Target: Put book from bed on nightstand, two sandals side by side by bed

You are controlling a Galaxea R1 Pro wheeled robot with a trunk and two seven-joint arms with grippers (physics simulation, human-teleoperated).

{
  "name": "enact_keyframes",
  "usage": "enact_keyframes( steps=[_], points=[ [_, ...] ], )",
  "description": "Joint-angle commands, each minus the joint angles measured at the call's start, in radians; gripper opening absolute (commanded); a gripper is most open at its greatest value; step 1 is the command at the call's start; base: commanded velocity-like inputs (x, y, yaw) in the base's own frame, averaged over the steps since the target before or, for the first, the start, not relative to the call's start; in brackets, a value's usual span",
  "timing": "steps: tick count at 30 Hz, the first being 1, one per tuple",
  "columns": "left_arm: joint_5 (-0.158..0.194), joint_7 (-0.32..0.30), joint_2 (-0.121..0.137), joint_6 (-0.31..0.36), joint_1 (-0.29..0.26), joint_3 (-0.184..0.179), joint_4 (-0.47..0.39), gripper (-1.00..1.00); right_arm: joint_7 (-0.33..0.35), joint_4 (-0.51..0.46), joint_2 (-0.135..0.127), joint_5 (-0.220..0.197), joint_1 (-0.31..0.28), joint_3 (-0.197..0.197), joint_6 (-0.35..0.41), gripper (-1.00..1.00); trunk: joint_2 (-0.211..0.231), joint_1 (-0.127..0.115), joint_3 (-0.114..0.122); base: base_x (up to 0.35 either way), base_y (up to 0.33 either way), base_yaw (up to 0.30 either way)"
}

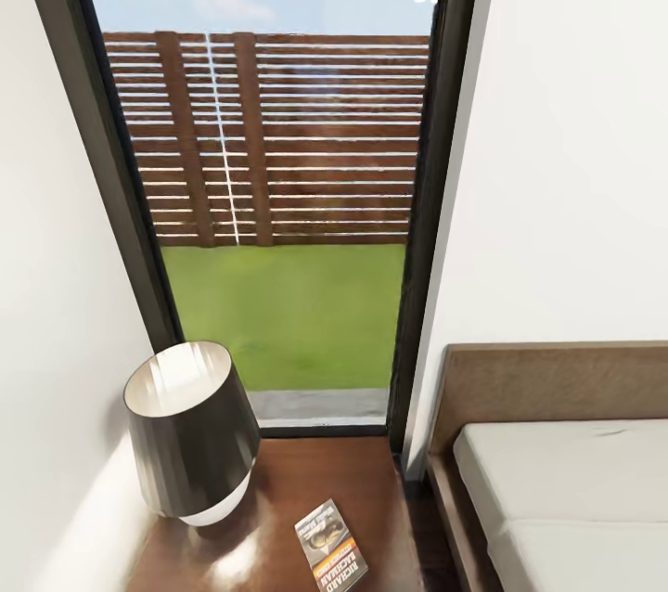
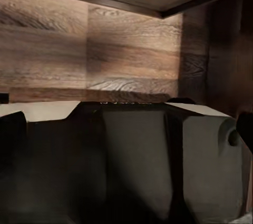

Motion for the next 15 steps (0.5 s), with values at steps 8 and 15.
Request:
enact_keyframes(
  steps=[8, 15],
  points=[
    [-0.014, 0.214, 0.004, -0.002, 0.033, 0.005, 0.0, 1.0, -0.127, 0.0, 0.0, 0.008, 0.014, -0.01, 0.003, 1.0, 0.056, -0.031, 0.024, 0.0, 0.0, 0.0],
    [-0.016, 0.362, 0.0, -0.003, 0.034, 0.005, -0.002, 1.0, -0.131, 0.0, 0.0, 0.009, 0.015, -0.01, 0.003, 1.0, 0.084, -0.046, 0.037, 0.0, 0.0, 0.0]
  ],
)
